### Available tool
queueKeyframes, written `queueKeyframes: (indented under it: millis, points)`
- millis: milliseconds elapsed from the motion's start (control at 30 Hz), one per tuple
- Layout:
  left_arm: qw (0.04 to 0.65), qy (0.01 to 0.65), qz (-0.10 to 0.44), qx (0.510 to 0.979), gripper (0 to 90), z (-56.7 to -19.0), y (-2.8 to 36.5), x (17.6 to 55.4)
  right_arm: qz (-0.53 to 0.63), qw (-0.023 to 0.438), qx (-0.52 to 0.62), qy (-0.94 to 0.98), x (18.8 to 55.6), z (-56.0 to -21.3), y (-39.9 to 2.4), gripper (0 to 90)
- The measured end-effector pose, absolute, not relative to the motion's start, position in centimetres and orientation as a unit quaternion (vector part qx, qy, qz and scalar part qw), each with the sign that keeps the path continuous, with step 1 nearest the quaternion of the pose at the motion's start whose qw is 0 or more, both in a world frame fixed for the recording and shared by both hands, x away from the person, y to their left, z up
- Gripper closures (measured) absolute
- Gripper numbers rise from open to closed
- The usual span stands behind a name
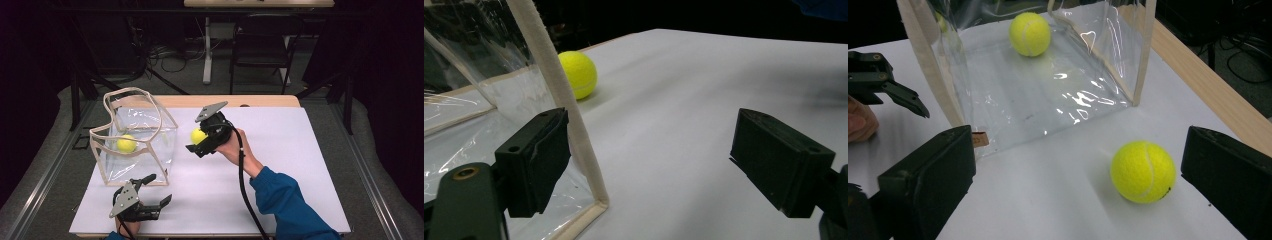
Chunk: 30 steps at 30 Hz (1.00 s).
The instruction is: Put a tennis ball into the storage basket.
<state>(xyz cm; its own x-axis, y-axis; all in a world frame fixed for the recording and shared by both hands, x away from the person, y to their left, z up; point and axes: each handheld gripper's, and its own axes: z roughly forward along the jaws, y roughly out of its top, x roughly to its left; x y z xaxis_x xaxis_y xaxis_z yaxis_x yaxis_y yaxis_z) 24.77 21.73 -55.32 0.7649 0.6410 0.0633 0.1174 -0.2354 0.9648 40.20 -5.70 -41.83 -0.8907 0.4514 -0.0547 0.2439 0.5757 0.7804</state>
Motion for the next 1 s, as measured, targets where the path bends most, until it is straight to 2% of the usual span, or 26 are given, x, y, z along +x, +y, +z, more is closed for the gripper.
queueKeyframes:
  millis: [1000]
  points:
    - [0.560, 0.250, 0.228, 0.756, 15.9, -55.4, 21.5, 24.8, 0.388, 0.117, 0.255, 0.878, 41.9, -45.9, -9.6, 0.0]
